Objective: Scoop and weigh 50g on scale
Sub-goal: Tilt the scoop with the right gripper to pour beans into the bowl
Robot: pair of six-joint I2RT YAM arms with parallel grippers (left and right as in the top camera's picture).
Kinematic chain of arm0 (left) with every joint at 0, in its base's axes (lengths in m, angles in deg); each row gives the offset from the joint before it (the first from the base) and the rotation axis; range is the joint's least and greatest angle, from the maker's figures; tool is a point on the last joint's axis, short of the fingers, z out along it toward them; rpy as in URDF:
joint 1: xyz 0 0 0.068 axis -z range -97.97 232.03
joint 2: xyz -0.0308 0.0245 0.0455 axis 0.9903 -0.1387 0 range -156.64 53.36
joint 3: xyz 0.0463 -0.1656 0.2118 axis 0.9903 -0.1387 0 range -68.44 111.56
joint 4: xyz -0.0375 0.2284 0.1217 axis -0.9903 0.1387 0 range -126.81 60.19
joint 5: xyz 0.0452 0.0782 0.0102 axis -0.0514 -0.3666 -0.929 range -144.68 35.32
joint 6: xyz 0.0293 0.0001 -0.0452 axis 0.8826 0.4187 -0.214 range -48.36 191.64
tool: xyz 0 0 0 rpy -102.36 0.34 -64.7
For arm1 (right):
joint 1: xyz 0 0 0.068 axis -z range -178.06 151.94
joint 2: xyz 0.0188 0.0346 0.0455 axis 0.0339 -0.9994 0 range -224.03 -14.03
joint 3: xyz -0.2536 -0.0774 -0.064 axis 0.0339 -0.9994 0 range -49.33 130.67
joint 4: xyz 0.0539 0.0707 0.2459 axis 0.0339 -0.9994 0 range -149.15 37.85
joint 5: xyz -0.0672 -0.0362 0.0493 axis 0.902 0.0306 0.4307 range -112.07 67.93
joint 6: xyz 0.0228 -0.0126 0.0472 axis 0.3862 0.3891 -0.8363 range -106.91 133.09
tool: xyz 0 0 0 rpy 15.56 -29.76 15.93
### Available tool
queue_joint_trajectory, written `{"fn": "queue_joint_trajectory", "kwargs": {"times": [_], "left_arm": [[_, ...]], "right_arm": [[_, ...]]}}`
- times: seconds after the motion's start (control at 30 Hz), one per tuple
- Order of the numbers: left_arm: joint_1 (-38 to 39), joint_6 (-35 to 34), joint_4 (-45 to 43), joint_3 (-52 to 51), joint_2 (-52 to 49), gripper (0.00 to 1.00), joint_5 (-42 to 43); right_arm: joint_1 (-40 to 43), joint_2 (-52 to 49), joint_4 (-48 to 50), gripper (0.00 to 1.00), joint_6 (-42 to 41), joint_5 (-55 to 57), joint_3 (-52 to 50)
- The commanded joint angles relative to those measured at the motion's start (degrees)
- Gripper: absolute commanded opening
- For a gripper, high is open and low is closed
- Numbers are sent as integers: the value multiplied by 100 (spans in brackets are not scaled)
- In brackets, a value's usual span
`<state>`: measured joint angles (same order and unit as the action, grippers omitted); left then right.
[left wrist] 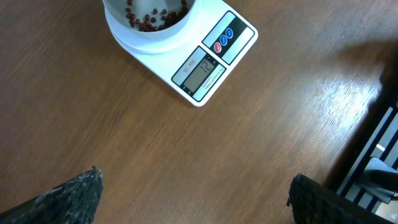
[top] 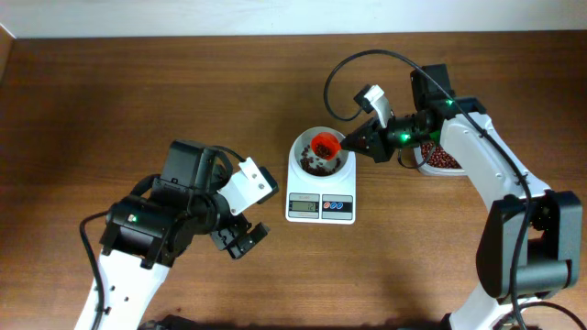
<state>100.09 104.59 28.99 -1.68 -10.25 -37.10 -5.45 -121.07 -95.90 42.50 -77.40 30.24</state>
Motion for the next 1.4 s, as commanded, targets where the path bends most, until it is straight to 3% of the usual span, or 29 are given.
{"fn": "queue_joint_trajectory", "kwargs": {"times": [0.0, 0.37, 0.7, 1.37], "left_arm": [[-24, -74, 7, 101, 63, 99, 20], [-24, -74, 7, 101, 63, 99, 20], [-24, -72, 7, 101, 63, 99, 20], [-24, -74, 7, 101, 63, 99, 20]], "right_arm": [[-48, 92, -24, 4, 341, -428, -22], [-96, 507, -81, 4, 258, -17, -11], [-911, 1010, -63, 4, 258, 2518, -13], [-1034, 1410, 114, 4, 254, 2688, 4]]}}
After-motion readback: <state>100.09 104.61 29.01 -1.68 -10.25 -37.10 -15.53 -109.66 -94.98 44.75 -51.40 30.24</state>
